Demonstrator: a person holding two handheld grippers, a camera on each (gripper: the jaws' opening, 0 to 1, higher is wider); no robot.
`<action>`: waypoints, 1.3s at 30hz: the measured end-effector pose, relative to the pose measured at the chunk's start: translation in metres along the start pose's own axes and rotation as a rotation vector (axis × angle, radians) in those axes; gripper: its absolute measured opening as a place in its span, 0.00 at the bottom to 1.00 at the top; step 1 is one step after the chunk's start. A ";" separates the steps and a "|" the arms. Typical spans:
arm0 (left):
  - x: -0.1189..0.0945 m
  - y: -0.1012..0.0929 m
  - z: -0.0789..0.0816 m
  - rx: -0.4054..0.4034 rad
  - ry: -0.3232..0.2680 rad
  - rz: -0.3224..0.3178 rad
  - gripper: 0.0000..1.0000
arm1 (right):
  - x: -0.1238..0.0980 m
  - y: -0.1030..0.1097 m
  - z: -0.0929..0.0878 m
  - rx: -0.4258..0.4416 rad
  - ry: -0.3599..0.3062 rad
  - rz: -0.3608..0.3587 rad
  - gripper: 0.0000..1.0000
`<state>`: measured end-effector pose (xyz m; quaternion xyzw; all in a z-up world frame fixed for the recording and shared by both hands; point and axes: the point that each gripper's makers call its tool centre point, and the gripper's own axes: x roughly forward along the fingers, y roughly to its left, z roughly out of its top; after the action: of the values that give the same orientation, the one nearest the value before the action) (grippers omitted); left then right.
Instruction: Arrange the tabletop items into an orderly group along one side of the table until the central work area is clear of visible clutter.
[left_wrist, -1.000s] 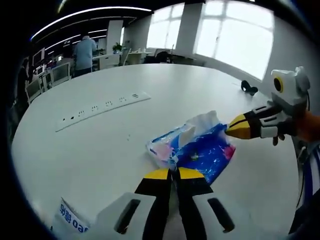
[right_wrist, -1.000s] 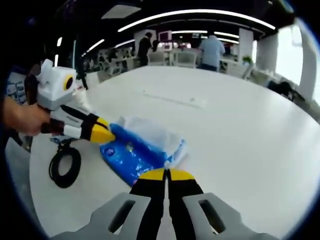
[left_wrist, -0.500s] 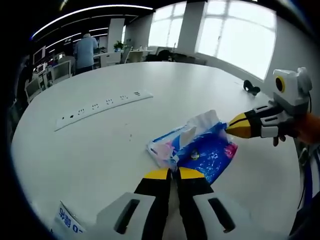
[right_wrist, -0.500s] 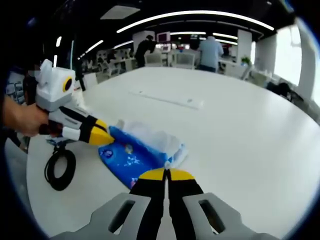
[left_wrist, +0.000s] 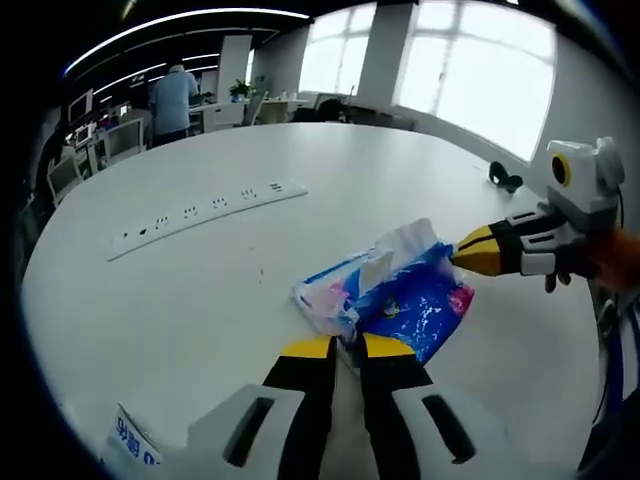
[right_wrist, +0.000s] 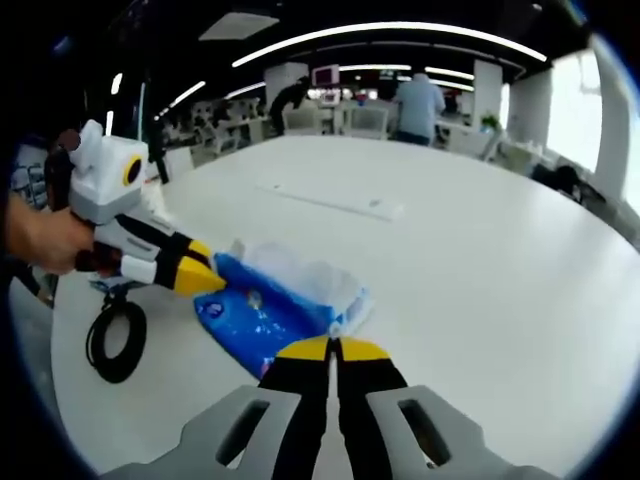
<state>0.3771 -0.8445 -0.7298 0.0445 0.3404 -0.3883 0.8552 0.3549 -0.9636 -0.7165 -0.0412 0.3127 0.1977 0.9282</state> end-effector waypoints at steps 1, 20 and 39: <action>0.000 0.001 0.000 0.002 0.002 0.006 0.16 | -0.001 0.000 0.000 0.003 -0.001 0.000 0.00; -0.001 0.001 0.004 0.035 -0.001 0.017 0.21 | -0.009 -0.002 -0.001 0.008 -0.013 -0.012 0.10; 0.004 -0.001 0.007 0.046 -0.005 0.013 0.20 | -0.019 -0.005 -0.004 0.000 -0.005 -0.020 0.10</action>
<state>0.3822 -0.8500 -0.7270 0.0653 0.3289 -0.3906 0.8573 0.3413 -0.9756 -0.7084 -0.0437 0.3097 0.1886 0.9309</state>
